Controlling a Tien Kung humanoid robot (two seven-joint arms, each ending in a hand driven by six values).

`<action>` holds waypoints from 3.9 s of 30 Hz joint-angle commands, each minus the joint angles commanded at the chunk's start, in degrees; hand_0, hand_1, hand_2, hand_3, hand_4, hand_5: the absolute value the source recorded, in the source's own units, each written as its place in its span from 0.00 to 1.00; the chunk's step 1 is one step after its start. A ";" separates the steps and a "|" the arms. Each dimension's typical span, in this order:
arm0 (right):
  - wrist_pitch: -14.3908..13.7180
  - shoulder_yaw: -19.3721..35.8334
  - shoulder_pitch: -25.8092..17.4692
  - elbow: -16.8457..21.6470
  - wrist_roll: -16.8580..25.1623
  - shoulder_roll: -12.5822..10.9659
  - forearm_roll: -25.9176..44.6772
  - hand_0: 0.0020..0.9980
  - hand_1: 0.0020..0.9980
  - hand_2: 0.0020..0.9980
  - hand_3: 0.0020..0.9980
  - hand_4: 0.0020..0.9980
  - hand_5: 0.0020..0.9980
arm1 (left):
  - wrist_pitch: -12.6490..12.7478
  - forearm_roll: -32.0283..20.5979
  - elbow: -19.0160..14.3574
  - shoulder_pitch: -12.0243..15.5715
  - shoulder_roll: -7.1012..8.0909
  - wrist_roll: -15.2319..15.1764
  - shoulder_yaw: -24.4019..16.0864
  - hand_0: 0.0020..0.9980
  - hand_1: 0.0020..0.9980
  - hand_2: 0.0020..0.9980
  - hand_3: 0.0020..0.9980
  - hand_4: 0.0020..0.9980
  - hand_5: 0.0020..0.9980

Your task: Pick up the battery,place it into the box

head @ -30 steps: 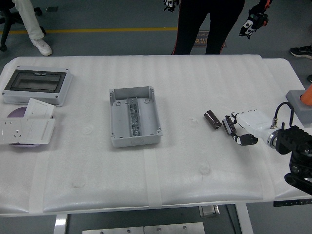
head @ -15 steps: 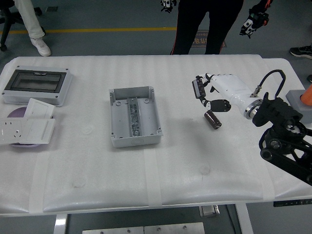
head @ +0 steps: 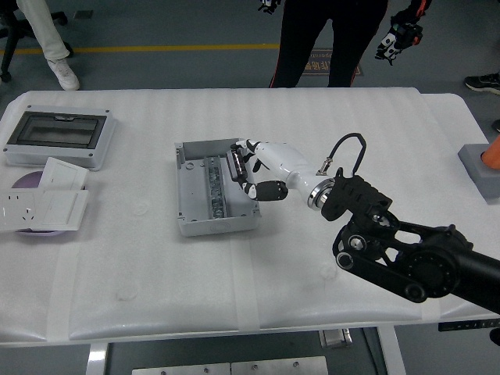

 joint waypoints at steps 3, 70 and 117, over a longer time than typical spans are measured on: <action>-0.22 -1.46 -0.12 -1.04 0.21 1.07 0.53 0.86 0.75 0.80 1.00 0.79 0.39 | -0.04 -0.01 0.01 -0.01 0.03 0.08 -0.08 0.37 0.61 0.52 0.33 0.48 0.40; 21.40 -14.45 16.34 -7.75 8.96 -19.28 -22.52 0.90 0.76 0.85 0.94 0.72 0.34 | -0.36 -1.10 -0.06 -1.31 0.52 -0.38 1.20 0.37 0.61 0.50 0.31 0.46 0.36; 13.77 -21.96 14.80 -8.75 4.50 -20.26 10.21 0.92 0.76 0.90 1.00 0.93 0.49 | -1.25 0.36 -0.03 -1.83 0.30 0.09 1.53 0.37 0.61 0.50 0.29 0.46 0.35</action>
